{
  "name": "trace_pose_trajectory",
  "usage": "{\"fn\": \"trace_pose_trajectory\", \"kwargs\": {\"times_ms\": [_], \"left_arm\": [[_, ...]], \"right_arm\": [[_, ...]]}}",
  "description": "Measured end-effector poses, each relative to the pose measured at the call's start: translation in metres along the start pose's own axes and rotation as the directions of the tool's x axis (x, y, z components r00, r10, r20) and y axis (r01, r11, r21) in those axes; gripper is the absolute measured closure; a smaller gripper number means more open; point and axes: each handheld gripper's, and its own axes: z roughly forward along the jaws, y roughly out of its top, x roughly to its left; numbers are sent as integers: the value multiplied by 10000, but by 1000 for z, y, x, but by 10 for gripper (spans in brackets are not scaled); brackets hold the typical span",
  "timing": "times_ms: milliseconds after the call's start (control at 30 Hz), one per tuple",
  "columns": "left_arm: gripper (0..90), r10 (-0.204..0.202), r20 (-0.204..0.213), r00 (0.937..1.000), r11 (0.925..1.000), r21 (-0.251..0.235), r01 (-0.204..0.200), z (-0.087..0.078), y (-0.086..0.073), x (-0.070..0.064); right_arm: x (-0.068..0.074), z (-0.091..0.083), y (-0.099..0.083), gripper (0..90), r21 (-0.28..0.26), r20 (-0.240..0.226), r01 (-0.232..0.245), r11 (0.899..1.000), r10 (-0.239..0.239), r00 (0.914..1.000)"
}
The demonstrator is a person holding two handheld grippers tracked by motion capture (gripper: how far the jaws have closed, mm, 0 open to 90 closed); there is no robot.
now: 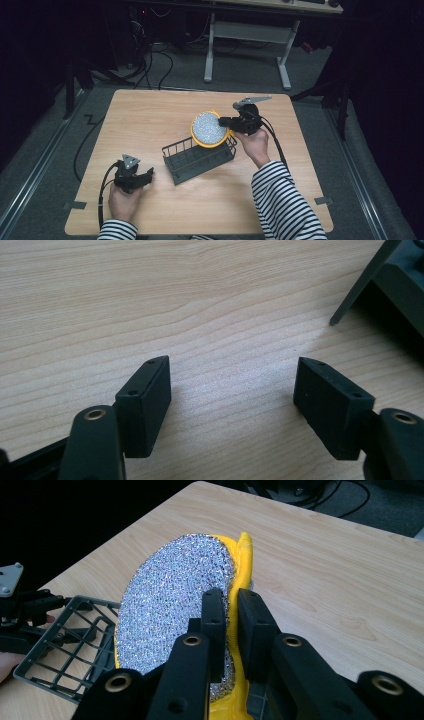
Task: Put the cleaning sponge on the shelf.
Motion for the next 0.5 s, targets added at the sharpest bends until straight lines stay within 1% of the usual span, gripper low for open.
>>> {"fn": "trace_pose_trajectory", "kwargs": {"times_ms": [33, 100, 333, 500], "left_arm": [[318, 2, 0, 10000, 10000, 2, -2, 0, 0, 0], [318, 2, 0, 10000, 10000, 2, -2, 0, 0, 0], [318, 2, 0, 10000, 10000, 2, -2, 0, 0, 0], [318, -2, 1, 10000, 10000, 1, 2, 0, 0, 0]], "right_arm": [[0, 3, 0, 828, 24, -3, 49, 10000, -49, 10000], [1, 4, 0, 828, 61, -2, 31, 10000, -30, 10000], [-1, 17, -4, 825, 325, -111, -64, 9995, 67, 9999], [-1, 21, -5, 822, 447, -61, -4, 9990, 7, 10000]]}}
